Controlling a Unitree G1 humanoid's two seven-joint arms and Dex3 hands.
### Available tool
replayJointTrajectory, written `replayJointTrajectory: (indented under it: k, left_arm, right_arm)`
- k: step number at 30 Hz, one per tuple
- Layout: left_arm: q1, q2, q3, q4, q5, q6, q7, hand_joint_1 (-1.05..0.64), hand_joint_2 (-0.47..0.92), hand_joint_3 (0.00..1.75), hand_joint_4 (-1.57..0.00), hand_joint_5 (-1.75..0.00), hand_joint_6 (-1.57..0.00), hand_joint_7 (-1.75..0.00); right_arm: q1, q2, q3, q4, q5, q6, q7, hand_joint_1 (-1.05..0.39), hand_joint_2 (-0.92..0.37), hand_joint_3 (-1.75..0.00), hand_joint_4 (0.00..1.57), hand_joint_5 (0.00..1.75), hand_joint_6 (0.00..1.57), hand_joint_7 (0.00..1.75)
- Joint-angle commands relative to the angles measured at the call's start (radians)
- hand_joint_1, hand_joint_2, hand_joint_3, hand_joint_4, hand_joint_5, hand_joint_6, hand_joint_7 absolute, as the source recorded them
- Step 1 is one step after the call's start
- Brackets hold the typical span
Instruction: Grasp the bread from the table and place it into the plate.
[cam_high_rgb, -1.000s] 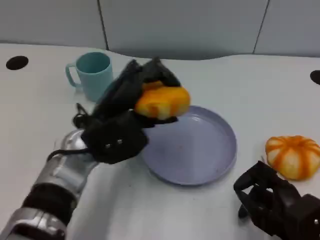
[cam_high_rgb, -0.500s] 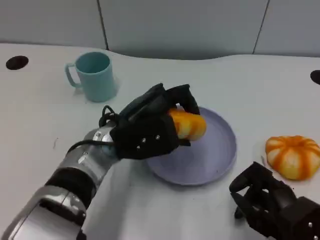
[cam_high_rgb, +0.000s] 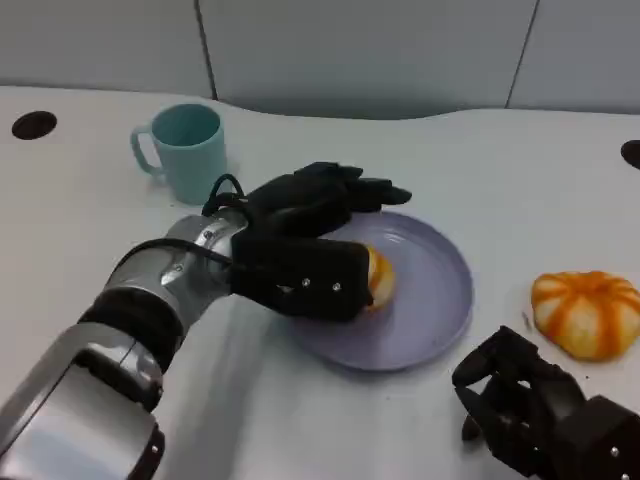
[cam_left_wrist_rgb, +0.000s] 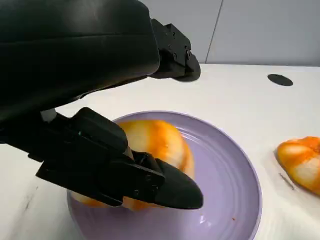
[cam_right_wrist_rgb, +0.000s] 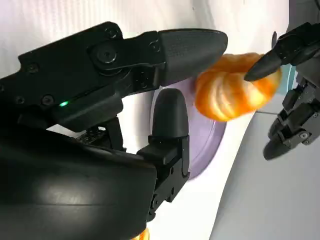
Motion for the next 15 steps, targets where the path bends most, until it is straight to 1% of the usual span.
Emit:
replayJointTrajectory:
  k: [1,5,8,10,12,15]
  left_arm:
    - [-0.017,0.017,0.004,-0.002,-0.003,0.004,-0.005,-1.05,0.92,0.32,0.00,0.00,-0.03,-0.03]
    - [-0.004,0.036,0.032,-0.029,-0.031,-0.004,-0.006,-1.05,0.92,0.35,0.00,0.00,0.00,0.00]
    - [0.025,0.062,0.076,-0.067,-0.088,-0.025,-0.053,-1.05,0.92,0.39,0.00,0.00,0.00,0.00]
    - [0.068,0.093,0.109,-0.121,-0.135,-0.057,-0.084,-1.05,0.92,0.39,0.00,0.00,0.00,0.00]
    - [0.137,0.129,0.155,-0.208,-0.216,-0.089,-0.145,-1.03,0.92,0.39,0.00,0.00,0.00,0.00]
    - [0.232,0.164,0.215,-0.331,-0.336,-0.088,-0.239,-1.02,0.92,0.39,0.00,0.00,0.00,0.00]
  right_arm:
    - [-0.001,-0.009,-0.007,0.000,0.001,-0.012,-0.005,-0.30,-0.92,-0.34,0.60,1.75,0.37,1.75]
    - [-0.002,-0.007,-0.010,0.005,0.005,-0.015,-0.005,-0.29,-0.92,-0.34,0.63,1.75,0.37,1.75]
    - [-0.002,-0.010,-0.010,0.000,-0.003,-0.010,-0.009,-0.30,-0.92,-0.34,0.65,1.75,0.38,1.75]
    - [-0.003,-0.015,-0.010,0.005,-0.005,-0.020,-0.006,-0.31,-0.92,-0.34,0.66,1.75,0.38,1.75]
    - [-0.004,-0.015,-0.013,0.008,-0.002,-0.024,-0.003,-0.31,-0.92,-0.34,0.66,1.75,0.38,1.75]
    - [-0.003,-0.013,-0.017,0.009,0.006,-0.027,0.001,-0.31,-0.92,-0.35,0.66,1.75,0.38,1.75]
